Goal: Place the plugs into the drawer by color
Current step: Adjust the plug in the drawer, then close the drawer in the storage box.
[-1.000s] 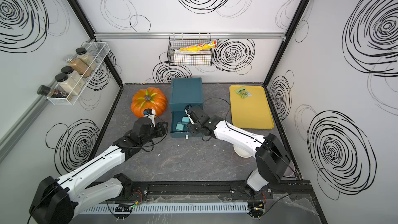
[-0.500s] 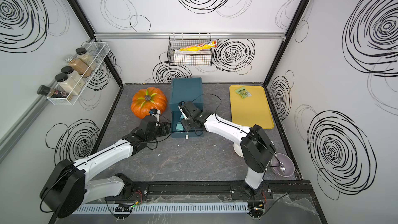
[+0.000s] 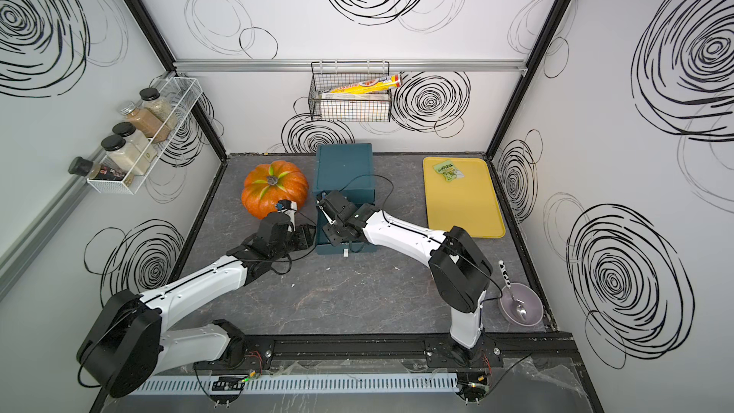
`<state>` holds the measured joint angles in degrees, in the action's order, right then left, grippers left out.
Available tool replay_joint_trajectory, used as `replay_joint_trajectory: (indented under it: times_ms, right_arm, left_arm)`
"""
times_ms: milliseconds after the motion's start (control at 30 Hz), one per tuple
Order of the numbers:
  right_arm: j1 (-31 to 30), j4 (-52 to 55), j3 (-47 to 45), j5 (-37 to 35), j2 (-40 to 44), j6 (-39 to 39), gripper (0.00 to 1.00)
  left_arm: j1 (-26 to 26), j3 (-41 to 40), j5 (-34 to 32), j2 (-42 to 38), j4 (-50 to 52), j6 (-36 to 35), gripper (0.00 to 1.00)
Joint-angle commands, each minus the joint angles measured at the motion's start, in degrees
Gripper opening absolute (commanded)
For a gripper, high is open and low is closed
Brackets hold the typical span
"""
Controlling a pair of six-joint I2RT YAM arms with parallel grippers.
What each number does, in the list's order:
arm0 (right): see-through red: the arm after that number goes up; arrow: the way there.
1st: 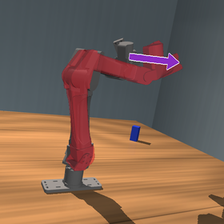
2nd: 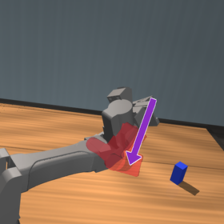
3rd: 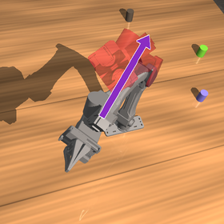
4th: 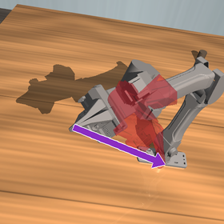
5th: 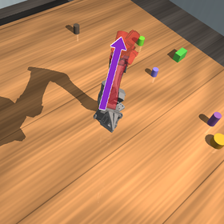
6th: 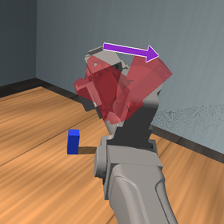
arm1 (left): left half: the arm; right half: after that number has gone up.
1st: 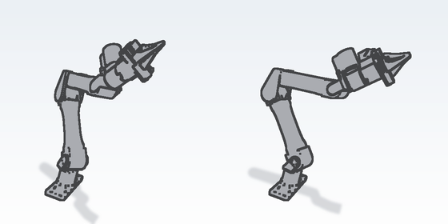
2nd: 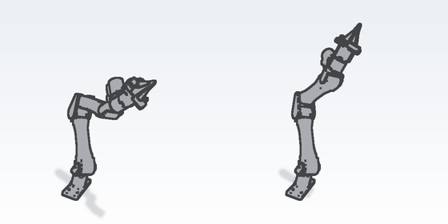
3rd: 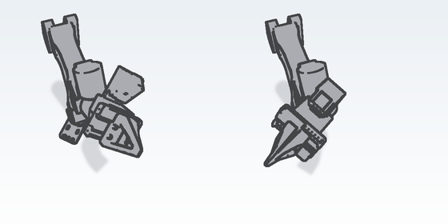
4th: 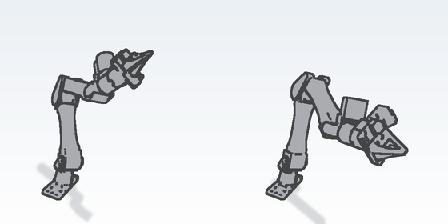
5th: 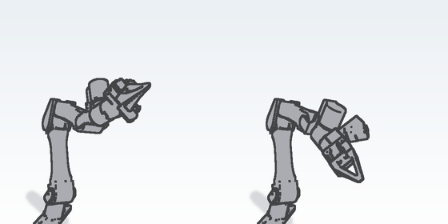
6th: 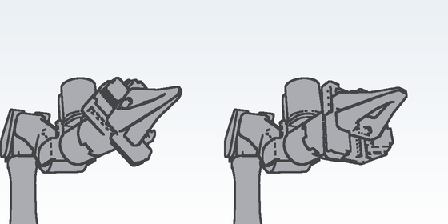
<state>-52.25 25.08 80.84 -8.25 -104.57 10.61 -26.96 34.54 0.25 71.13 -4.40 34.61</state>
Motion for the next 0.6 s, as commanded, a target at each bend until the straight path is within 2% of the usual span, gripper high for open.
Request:
replay_joint_trajectory:
  times_ms: [0, 67, 100, 167, 233, 300, 367, 467, 567]
  right_arm:
    - [0.2, -1.3, -2.9, -1.3, 7.6, -0.4, 0.34]
    - [0.1, -2.7, -4.6, -0.7, 12.3, -0.1, 0.36]
    - [0.2, -2.2, -4.9, -0.6, 14.9, 0.2, 0.37]
    - [0.2, -1.5, -6.5, 0.2, 19.5, 0.9, 0.40]
    - [0.2, -2.4, -10.2, 5.1, 24.7, 1.4, 0.41]
    - [0.0, -5.9, -16.7, 13.3, 29.4, 3.2, 0.45]
    - [-1.3, -7.7, -21.1, 17.7, 31.6, 5.3, 0.46]
    - [-6.1, -11.9, -27.3, 15.8, 33.3, 8.8, 0.47]
    - [-7.2, -18.2, -33.4, 16.8, 33.1, 11.4, 0.47]
  left_arm:
    - [0.4, 2.1, 1.2, -1.8, -1.5, -0.7, 0.47]
    - [1.0, 3.4, 0.6, -4.5, -0.3, -0.3, 0.49]
    - [1.7, 5.0, 0.5, -6.0, 0.8, -0.2, 0.54]
    - [2.7, 9.3, 0.5, -7.3, 3.4, -1.1, 0.71]
    - [3.6, 15.5, 0.5, -5.7, 6.2, -2.6, 0.85]
    - [4.3, 22.2, 1.3, -1.3, 8.2, -4.8, 0.95]
    - [4.9, 28.1, 1.6, 3.6, 9.6, -6.4, 0.97]
    - [5.7, 35.0, 1.9, 11.3, 9.4, -9.0, 0.97]
    - [7.4, 42.8, 5.8, 19.9, 12.3, -10.6, 0.92]
